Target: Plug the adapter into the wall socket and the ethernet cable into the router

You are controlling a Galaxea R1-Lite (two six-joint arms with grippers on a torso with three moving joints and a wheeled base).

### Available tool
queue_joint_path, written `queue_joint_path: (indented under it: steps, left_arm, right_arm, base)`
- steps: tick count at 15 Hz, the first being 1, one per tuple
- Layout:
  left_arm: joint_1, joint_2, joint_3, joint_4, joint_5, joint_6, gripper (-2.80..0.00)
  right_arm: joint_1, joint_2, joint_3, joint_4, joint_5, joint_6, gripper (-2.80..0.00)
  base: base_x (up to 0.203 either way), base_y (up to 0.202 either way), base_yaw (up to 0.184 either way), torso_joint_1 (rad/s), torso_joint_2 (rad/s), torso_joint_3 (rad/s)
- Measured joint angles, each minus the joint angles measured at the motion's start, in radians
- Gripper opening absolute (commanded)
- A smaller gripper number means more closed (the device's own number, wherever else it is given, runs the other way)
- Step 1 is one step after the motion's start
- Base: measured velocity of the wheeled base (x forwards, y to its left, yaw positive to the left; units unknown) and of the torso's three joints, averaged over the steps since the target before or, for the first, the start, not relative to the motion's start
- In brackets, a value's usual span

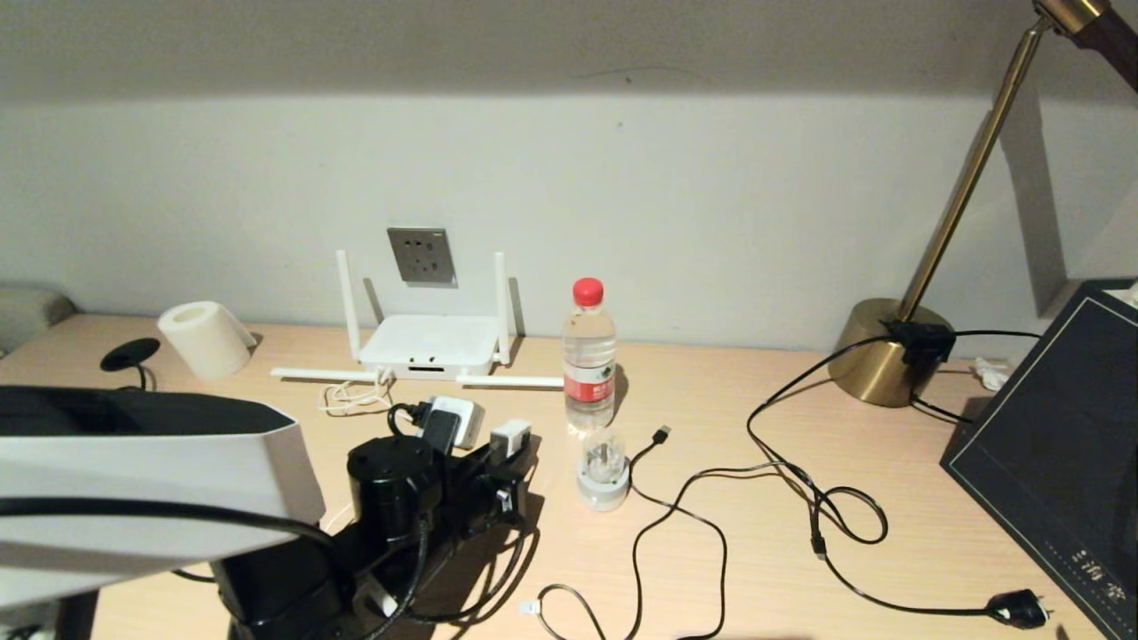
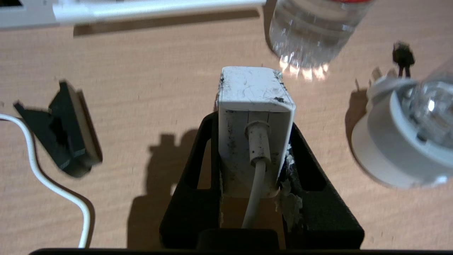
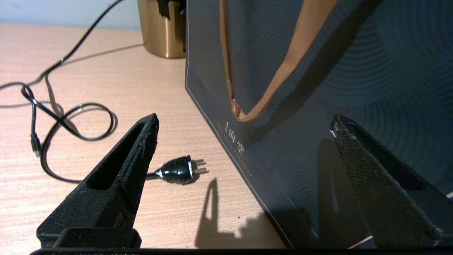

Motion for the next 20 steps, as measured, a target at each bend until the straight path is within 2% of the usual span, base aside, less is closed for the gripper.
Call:
queue_joint_path:
  steps: [9,14,16,19,20]
  left_arm:
    - [-0.022,-0.052,0.138,0.000,0.000,-0.002,-2.80]
    - [-0.041,-0.174,0.256,0.005,0.018,-0.002,-2.80]
    - [-0.045,-0.258,0.268,0.003,0.015,-0.004,-2.80]
    - [-0.061,-0.390,0.223,0.001,-0.035,0.003,-2.80]
    - [-0.065,-0.417,0.216,0.000,-0.044,0.010,-2.80]
  right_arm:
    - [-0.001,-0.025,0.000,0.002,0.020,0.003,0.00]
    - [0.000,-0.025,0.000,-0.001,0.046,0.006,0.00]
    - [0.000,-0.025,-0.007,-0.002,0.145,0.007,0.00]
    - [0.000,-0.025,-0.062,0.052,0.418,0.012,0.00]
    - [0.000,-0.025,-0.059,0.067,0.480,0.012,0.00]
  base:
    - [0.000,0.000,0.000,0.000,0.00,0.000]
    - [0.000,0.000,0.000,0.000,0.00,0.000]
    - [0.000,0.000,0.000,0.000,0.00,0.000]
    - [0.000,0.000,0.000,0.000,0.00,0.000]
    - [0.000,0.000,0.000,0.000,0.00,0.000]
